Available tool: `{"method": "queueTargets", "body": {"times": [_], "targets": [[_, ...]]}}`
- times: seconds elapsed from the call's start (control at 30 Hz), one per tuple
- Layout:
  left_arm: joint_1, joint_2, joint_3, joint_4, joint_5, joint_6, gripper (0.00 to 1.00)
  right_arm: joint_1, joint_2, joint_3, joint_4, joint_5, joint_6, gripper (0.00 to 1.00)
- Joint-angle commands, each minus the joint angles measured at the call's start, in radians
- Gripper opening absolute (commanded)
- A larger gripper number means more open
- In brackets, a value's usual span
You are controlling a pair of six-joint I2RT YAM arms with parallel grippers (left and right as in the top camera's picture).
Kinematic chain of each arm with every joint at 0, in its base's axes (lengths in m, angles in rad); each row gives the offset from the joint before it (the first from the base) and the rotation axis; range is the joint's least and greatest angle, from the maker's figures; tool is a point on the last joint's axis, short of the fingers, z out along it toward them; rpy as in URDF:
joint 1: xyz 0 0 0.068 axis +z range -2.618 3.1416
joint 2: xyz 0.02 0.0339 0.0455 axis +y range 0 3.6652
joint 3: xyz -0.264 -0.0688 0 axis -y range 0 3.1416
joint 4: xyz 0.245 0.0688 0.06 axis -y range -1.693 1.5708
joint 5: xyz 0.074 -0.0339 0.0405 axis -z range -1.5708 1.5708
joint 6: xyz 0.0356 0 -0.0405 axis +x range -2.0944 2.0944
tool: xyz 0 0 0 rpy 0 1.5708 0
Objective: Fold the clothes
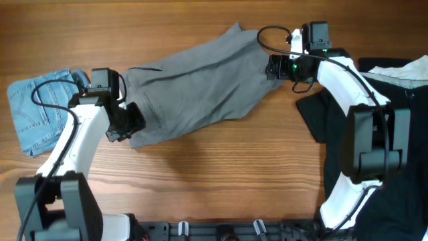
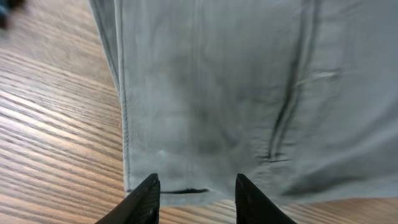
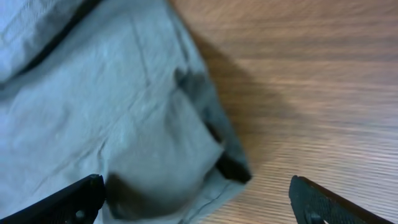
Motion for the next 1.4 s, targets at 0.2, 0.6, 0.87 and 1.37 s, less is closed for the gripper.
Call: {"method": "queueTargets", "body": {"times": [0.2,0.6,0.87,1.37], "targets": [[0.0,0.051,-0.01,0.083,-0.054,0.003,0.38,0.0,0.08,-0.013,0.016,-0.126,0.031,0.86],[0.011,0.051,-0.009,0.074,-0.116,0.008,0.28,0.0,-0.086,-0.013,-0.619,0.019,0.166,0.04],[0.024,0.051,-0.009,0.086,-0.115,0.029,0.33,0.002,-0.42,-0.013,-0.542,0.13,0.211,0.81],[0.022,0.051,-0.009,0.077,-0.105,0.031,0.34,0.0,-0.048,-0.013,-0.187,0.076,0.106,0.72]]}}
